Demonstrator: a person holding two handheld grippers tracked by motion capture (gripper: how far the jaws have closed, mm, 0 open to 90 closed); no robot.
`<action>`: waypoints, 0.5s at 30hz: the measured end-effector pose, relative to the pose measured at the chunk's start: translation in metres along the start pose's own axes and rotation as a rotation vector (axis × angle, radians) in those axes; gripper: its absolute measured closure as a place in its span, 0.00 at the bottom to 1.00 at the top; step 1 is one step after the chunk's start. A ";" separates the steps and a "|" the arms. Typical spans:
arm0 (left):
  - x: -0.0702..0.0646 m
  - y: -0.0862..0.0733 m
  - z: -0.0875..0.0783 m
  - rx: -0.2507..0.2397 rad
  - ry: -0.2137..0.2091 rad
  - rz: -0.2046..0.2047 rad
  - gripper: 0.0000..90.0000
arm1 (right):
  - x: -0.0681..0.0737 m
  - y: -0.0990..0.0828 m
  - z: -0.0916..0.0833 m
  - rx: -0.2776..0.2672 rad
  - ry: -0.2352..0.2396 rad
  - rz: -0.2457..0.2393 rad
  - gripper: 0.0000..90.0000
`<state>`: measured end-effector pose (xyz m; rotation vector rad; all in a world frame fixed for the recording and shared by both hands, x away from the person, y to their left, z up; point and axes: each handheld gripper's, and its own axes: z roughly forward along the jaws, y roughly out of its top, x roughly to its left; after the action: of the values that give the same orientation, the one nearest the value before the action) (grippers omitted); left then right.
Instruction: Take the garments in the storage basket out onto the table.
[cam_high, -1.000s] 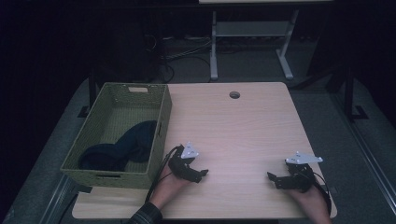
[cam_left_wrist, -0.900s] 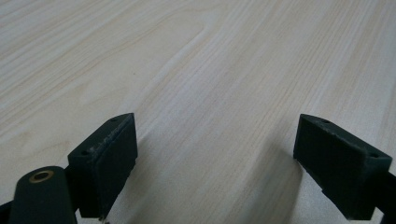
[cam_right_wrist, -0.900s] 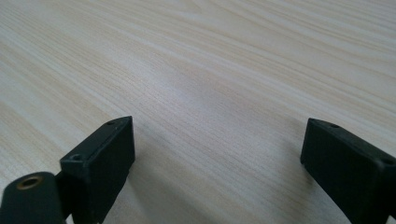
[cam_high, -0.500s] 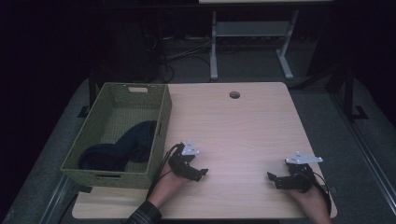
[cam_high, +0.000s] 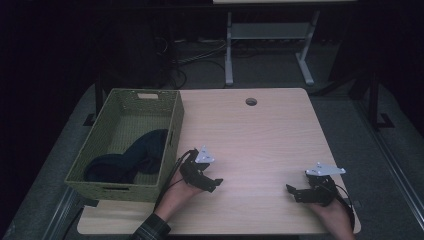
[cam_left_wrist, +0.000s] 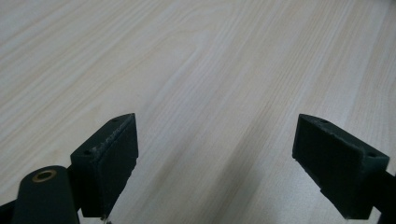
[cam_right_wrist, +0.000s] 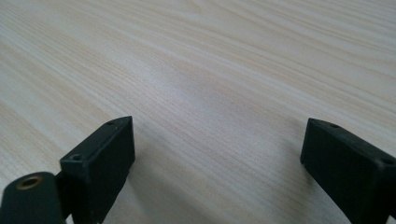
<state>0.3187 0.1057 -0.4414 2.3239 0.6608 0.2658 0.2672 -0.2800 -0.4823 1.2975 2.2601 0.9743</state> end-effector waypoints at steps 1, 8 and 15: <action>0.000 0.000 0.000 0.000 0.000 0.000 0.16 | 0.000 0.000 0.000 0.000 0.000 0.000 0.11; -0.001 0.004 -0.004 0.010 -0.003 0.016 0.16 | 0.000 0.000 0.000 -0.002 -0.001 -0.003 0.11; 0.000 0.009 -0.010 0.004 -0.009 0.017 0.16 | 0.000 0.000 0.000 -0.002 -0.001 -0.003 0.11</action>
<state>0.3183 0.1059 -0.4279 2.3341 0.6381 0.2624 0.2673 -0.2801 -0.4823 1.2926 2.2592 0.9744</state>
